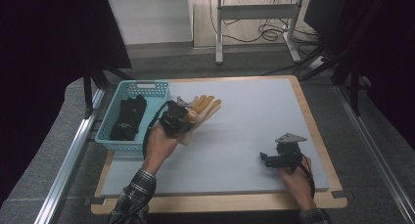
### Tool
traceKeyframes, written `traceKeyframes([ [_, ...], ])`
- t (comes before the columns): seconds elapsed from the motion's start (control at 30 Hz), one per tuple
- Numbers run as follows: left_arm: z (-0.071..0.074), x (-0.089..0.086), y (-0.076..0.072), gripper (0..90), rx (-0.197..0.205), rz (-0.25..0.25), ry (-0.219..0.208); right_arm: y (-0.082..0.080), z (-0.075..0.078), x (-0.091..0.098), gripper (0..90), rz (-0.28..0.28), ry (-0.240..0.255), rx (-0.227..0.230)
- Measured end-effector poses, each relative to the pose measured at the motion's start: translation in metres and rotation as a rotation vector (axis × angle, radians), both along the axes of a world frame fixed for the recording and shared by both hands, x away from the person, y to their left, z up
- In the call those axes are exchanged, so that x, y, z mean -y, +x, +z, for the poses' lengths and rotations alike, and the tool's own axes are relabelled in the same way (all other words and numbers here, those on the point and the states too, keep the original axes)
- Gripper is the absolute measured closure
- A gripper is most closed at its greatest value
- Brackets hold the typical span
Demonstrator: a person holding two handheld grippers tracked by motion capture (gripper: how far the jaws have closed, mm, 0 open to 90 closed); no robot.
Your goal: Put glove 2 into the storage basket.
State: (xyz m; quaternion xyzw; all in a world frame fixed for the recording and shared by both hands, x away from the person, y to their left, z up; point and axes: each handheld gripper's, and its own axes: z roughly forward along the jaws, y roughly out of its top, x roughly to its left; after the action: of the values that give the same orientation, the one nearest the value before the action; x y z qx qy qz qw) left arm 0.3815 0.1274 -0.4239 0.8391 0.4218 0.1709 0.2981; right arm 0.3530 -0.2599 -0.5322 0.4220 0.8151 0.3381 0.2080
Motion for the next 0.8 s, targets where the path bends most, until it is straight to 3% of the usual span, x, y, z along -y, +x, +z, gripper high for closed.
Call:
traceKeyframes([
  [0.17, 0.009, -0.026, 0.005, 73.6, 0.011, 0.06, 0.016, 0.0, 0.0, 0.0, 10.8, 0.0, 0.0, 0.0],
  [0.5, 0.022, -0.089, 0.02, 73.2, 0.013, 0.227, 0.047, 0.0, 0.0, 0.0, 10.8, 0.0, 0.0, -0.001],
  [0.67, 0.014, -0.115, 0.033, 72.9, -0.019, 0.311, 0.076, 0.0, 0.0, 0.0, 10.8, 0.0, 0.001, -0.001],
  [0.8, -0.002, -0.131, 0.046, 72.7, -0.072, 0.366, 0.107, 0.0, 0.0, 0.0, 10.8, -0.001, 0.001, -0.001],
])
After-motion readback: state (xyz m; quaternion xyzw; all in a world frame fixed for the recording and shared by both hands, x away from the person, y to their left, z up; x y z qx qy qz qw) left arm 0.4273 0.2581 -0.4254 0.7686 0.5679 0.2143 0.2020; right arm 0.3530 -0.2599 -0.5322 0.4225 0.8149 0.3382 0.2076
